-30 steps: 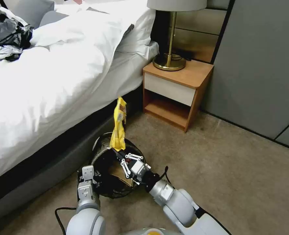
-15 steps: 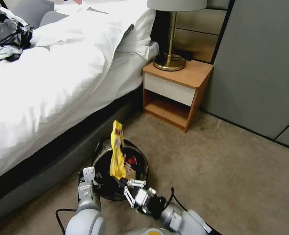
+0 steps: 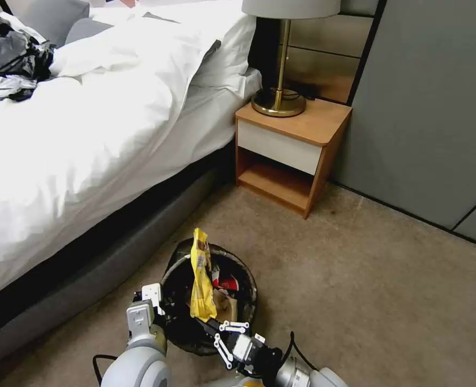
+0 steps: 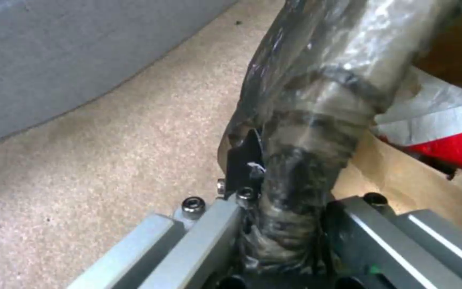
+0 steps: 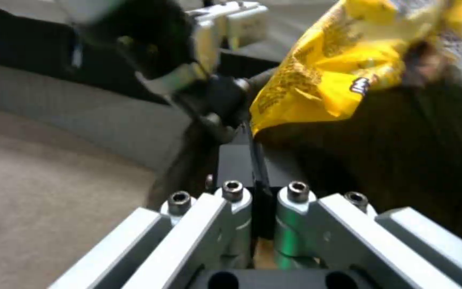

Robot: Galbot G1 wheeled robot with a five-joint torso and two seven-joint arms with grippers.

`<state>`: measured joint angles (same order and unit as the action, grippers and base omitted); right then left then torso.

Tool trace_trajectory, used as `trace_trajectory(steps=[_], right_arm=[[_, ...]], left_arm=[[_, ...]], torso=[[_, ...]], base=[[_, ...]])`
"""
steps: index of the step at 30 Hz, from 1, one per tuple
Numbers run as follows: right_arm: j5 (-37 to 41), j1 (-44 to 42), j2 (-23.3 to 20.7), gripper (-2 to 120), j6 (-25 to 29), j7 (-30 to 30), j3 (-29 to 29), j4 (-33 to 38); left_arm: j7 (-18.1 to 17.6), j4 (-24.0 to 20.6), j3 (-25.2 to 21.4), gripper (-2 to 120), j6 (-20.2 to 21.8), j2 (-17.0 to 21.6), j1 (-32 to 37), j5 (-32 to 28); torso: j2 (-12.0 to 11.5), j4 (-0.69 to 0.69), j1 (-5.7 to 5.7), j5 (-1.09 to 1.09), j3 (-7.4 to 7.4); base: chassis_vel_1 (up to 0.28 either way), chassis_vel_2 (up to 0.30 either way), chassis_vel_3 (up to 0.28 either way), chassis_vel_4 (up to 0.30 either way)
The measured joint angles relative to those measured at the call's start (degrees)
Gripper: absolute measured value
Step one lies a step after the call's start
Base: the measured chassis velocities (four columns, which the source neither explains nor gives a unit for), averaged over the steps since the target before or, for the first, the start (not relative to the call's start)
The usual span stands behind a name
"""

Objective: Pick up the trash bin, then pick up the garbage from the floor and place it into the trash bin.

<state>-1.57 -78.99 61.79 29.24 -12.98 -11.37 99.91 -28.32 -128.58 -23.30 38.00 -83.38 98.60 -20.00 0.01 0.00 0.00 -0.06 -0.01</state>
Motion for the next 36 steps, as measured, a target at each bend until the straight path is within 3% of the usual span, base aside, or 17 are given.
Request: trace_trajectory(steps=[15,36], right_arm=[[-0.06,2.35,1.84,3,-2.07,0.93,0.16,-3.9],[-2.02,1.31,0.0,82,-0.74,0.52,0.26,-3.85]], left_arm=[[-0.03,-2.06,0.16,0,1.39,0.03,1.1,-1.25],[0.05,-1.74,-0.07,0,2.47,0.11,0.45,-2.2]], torso=[[0.02,-0.01,0.0,-0.01,0.0],[0.02,0.03,0.0,0.05,0.0]], base=[[0.0,0.0,0.0,0.0],[0.0,0.0,0.0,0.0]])
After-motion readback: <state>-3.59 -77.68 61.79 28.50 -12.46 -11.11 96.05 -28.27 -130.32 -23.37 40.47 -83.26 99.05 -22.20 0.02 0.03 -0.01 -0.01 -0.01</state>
